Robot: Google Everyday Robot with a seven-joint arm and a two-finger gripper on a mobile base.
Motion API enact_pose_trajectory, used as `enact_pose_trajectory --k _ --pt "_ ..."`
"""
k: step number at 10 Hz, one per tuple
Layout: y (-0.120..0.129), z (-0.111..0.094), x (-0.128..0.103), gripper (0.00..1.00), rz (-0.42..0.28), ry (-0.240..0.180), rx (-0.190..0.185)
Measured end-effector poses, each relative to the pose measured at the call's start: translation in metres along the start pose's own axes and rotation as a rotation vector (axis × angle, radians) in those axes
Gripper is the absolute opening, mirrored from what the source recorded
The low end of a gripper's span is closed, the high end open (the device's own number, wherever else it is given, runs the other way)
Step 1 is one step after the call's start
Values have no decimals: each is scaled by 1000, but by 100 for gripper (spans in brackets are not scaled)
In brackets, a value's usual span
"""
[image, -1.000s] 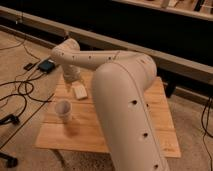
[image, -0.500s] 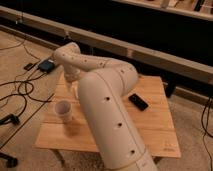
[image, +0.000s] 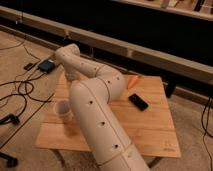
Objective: Place the white sponge in the ceramic cup
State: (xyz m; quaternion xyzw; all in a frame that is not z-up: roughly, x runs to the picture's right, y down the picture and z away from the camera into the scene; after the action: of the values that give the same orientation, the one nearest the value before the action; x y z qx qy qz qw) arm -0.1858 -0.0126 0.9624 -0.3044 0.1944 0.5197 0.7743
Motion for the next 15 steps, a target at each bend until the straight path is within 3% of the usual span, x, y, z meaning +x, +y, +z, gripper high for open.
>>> enact_pose_trajectory --k 5,10,11,12,15 --pt "-20 22 5 65 54 51 -16" --pt "-4 37 4 62 38 78 -44" --pt "-2 38 3 56 34 82 -44" --pt "-1 41 4 42 28 89 -38" --pt "-3 44 5 12 25 102 -23"
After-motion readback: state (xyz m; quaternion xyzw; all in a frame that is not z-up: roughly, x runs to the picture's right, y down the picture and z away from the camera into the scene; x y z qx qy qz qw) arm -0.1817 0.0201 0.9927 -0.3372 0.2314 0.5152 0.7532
